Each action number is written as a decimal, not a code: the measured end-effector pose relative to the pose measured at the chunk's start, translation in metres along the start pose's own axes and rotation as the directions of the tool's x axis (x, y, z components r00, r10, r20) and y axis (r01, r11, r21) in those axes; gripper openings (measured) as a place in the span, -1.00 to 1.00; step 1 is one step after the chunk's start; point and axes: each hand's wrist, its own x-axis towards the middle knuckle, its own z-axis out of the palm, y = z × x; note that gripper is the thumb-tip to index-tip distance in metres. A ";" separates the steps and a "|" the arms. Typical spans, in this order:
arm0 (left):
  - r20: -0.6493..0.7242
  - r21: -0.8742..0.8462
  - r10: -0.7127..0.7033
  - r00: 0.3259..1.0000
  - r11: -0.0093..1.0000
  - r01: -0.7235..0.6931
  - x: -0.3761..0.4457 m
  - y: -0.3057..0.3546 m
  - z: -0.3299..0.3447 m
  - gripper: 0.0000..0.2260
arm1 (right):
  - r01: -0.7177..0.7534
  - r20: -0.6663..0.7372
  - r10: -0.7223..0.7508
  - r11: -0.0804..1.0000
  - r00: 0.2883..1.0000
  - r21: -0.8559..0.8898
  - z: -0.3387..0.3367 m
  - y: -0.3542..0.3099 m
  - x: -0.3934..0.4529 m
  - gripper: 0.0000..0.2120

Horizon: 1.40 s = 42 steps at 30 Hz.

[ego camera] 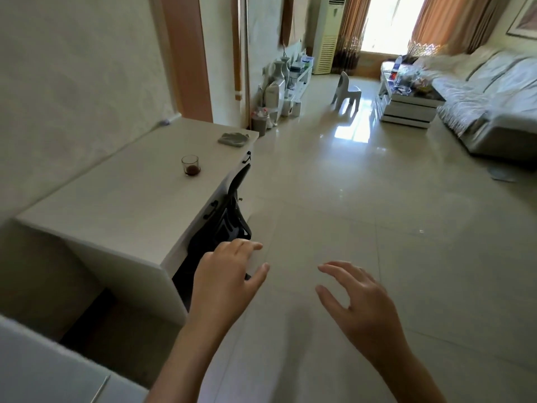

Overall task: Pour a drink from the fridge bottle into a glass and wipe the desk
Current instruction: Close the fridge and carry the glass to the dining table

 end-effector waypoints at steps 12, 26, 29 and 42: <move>-0.056 0.063 -0.170 0.984 0.983 0.173 0.162 -0.066 0.068 -0.66 | 0.162 0.130 -0.164 0.986 0.978 0.030 0.074 0.055 0.211 -0.73; -0.163 0.128 -0.471 0.867 0.861 0.492 0.316 -0.150 0.107 -0.72 | 0.419 0.285 -0.457 0.888 0.842 0.188 0.176 0.073 0.453 -0.69; -0.175 0.134 -0.507 0.844 0.837 0.531 0.345 -0.180 0.119 -0.70 | 0.432 0.321 -0.471 0.882 0.821 0.189 0.204 0.072 0.494 -0.68; -0.199 0.111 -0.678 0.708 0.702 0.703 0.431 -0.291 0.133 -0.64 | 0.550 0.461 -0.599 0.796 0.654 0.254 0.312 0.024 0.647 -0.72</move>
